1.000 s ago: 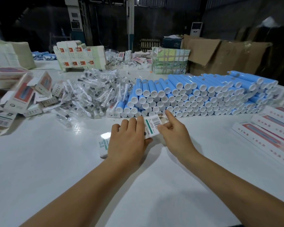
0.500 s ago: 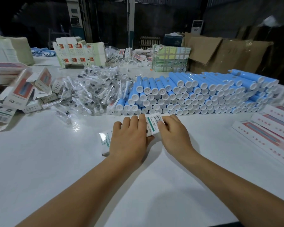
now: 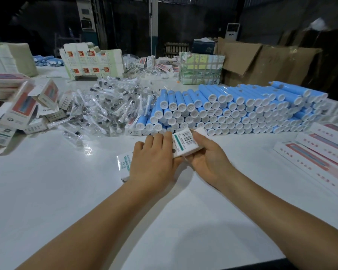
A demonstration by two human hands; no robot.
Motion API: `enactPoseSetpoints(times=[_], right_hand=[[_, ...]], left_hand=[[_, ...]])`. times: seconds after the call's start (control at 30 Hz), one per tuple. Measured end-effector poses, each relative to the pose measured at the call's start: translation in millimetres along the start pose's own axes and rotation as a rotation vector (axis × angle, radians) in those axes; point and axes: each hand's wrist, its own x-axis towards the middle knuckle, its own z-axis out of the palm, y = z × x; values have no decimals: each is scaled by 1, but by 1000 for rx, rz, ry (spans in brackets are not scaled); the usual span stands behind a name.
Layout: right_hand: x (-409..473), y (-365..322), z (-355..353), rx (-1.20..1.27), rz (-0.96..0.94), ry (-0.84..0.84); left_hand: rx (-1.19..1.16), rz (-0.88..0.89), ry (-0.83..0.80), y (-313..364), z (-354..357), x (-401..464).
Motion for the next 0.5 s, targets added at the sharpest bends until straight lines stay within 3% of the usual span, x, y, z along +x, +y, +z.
enactPoseSetpoints(times=[0.17, 0.27, 0.4, 0.5], right_hand=[[-9, 5, -2, -690, -347, 131], [-13, 10, -2, -1148, -539, 112], [-16, 15, -8, -1373, -725, 75], [-17, 12, -8, -1394, -656, 50]], left_hand=[[-2, 27, 8, 5, -4, -4], [21, 55, 15, 6, -7, -8], [29, 67, 46, 8, -12, -10], [39, 75, 12, 9, -11, -10]])
